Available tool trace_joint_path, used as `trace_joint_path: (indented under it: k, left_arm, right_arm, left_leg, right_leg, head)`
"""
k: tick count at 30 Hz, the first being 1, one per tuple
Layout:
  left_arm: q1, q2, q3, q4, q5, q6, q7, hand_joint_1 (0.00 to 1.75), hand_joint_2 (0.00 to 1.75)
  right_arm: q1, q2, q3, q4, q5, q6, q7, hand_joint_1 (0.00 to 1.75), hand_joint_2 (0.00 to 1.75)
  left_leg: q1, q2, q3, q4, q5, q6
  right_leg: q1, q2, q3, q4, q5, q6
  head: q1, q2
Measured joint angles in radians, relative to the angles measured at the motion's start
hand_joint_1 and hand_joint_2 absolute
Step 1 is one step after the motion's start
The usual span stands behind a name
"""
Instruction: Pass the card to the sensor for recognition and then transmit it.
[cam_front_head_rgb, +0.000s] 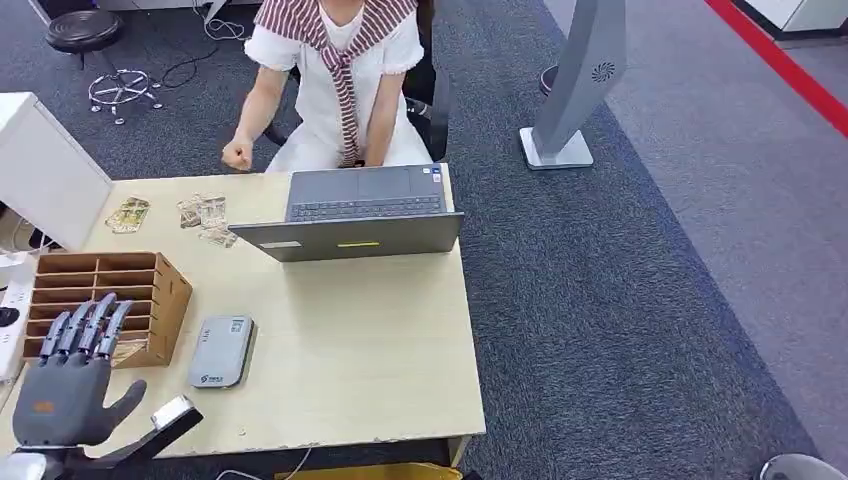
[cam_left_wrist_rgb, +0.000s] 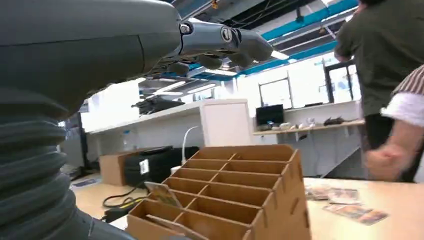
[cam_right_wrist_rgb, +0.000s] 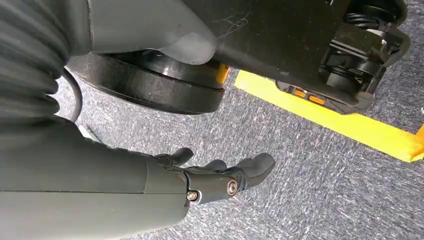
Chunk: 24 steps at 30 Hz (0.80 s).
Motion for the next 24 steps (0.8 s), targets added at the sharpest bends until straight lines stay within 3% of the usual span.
trace_joint_path:
  k: [24]
  left_arm:
    - [-0.041,-0.001,0.07,0.13,-0.006,0.033,0.017,0.0,1.75]
  right_arm:
    - [0.001,0.0,0.0,0.0,0.004,0.007,-0.008,0.0,1.75]
  left_leg:
    - [0.0,0.0,0.0,0.0,0.0,0.0]
  right_leg:
    - [0.0,0.0,0.0,0.0,0.0,0.0]
  head:
    - [0.0,0.0]
